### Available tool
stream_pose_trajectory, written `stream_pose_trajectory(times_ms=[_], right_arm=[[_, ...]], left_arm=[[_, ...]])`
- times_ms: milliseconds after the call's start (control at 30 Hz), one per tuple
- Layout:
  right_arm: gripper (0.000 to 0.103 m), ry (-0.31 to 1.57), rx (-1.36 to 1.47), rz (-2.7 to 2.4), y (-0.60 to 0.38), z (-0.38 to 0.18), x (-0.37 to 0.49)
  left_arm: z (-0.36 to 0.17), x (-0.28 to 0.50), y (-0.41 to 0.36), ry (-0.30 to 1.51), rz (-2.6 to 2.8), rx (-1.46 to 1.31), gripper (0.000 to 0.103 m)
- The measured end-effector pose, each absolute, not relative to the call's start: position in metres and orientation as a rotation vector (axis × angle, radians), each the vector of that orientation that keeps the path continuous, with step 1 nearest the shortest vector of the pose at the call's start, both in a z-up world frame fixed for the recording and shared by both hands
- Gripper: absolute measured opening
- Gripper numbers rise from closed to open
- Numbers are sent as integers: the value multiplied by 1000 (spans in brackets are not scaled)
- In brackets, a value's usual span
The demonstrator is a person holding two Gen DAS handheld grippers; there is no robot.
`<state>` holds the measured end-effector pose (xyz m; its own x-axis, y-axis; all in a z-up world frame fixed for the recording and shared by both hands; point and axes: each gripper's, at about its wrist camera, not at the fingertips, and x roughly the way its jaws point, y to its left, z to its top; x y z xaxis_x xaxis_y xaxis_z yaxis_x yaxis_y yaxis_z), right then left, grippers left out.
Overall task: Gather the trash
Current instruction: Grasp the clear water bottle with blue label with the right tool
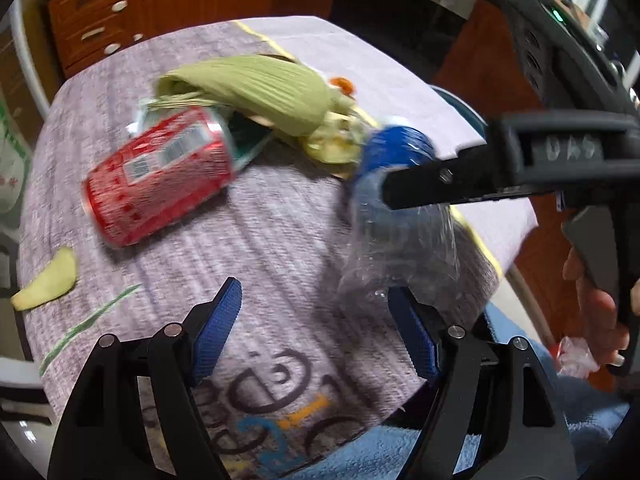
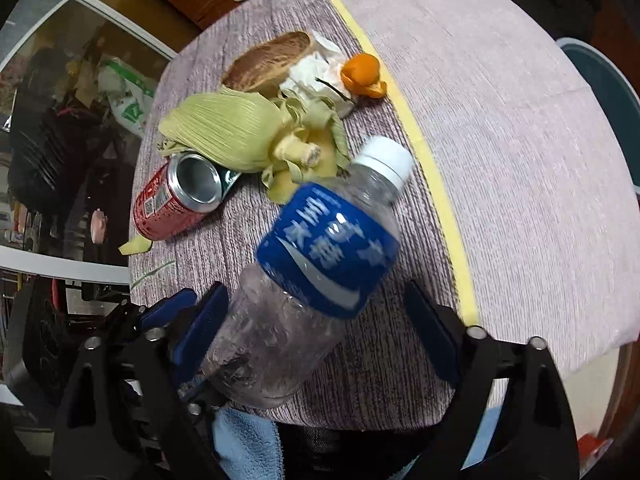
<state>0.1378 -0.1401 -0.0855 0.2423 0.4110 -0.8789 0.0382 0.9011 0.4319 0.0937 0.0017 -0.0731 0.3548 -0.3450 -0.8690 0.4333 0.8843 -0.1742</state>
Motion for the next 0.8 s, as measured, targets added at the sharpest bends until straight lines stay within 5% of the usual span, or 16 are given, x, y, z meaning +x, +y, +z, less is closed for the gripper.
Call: stream_pose_trajectory(times_ms=[333,500,800], right_arm=[[81,1336,561,326,-162,-102,152],[61,1264,433,317,-167,-83,153],[60,1209,403,199,-223,-76,157]], left_arm=[[-57,108,12,1123,-437,67,77],[-39,123,16,1098,-404,23,77],[-27,183,-34,1103,-318,-42,77]])
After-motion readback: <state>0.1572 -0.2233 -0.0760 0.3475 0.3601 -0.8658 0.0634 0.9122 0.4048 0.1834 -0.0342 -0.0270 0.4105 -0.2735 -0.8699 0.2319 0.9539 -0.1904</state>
